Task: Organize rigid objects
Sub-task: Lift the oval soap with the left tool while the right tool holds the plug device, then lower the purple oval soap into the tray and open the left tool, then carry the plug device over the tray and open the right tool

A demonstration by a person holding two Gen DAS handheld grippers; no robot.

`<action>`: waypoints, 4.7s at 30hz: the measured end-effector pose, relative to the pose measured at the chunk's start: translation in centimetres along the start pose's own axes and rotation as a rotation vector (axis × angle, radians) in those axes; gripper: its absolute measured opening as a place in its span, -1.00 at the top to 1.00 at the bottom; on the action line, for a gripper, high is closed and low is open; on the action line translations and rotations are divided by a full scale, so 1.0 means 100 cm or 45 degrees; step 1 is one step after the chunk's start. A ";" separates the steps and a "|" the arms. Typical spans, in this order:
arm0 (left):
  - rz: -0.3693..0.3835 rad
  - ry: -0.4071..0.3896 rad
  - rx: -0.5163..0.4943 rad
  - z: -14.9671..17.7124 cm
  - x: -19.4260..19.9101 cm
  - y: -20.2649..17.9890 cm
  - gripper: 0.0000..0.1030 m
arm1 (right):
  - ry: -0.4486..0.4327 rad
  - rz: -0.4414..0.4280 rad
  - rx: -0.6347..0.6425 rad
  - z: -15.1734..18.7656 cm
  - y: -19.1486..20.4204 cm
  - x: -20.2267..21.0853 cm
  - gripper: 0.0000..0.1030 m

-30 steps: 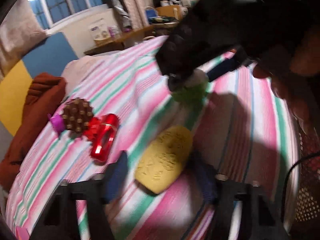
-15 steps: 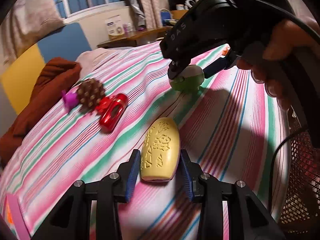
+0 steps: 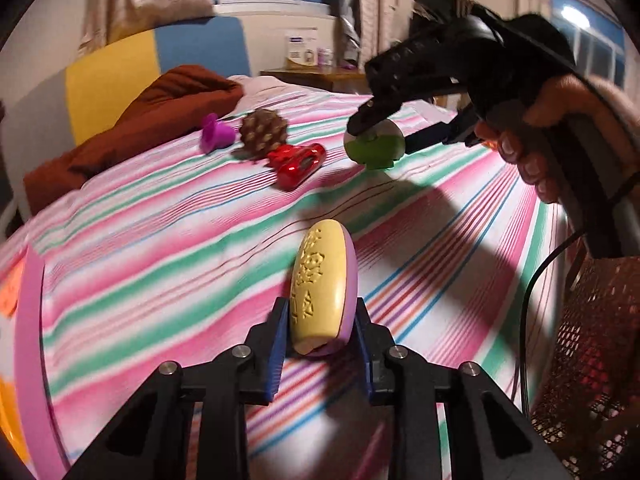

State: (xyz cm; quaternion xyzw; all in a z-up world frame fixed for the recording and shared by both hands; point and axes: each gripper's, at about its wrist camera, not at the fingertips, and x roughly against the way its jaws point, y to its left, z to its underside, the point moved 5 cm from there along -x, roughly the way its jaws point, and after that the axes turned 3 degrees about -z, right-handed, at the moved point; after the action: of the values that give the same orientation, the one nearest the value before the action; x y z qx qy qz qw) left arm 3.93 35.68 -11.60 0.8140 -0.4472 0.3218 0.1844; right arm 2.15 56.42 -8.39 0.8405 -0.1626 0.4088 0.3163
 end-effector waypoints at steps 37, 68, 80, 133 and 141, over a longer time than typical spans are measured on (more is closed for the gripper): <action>-0.001 -0.030 0.253 0.004 0.023 0.042 0.46 | 0.020 0.070 0.115 0.004 0.013 -0.008 -0.25; -0.032 -0.086 0.252 0.019 0.076 0.057 -0.72 | 0.038 0.097 0.136 0.008 0.015 -0.012 -0.25; -0.190 0.097 0.054 0.045 0.065 0.063 0.10 | 0.033 0.059 0.133 0.007 0.017 -0.008 -0.25; -0.564 -0.163 0.823 0.110 0.180 0.240 -0.92 | 0.020 -0.122 0.598 0.091 0.172 -0.004 -0.14; -0.530 -0.147 0.759 0.112 0.182 0.215 -0.94 | 0.050 -0.258 0.732 0.113 0.245 -0.012 -0.14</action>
State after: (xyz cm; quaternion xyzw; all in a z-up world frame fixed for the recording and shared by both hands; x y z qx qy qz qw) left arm -3.12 6.55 -6.95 0.9223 -0.1683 0.3470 -0.0249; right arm -5.00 30.60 -4.85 0.8994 0.0505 0.4205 0.1077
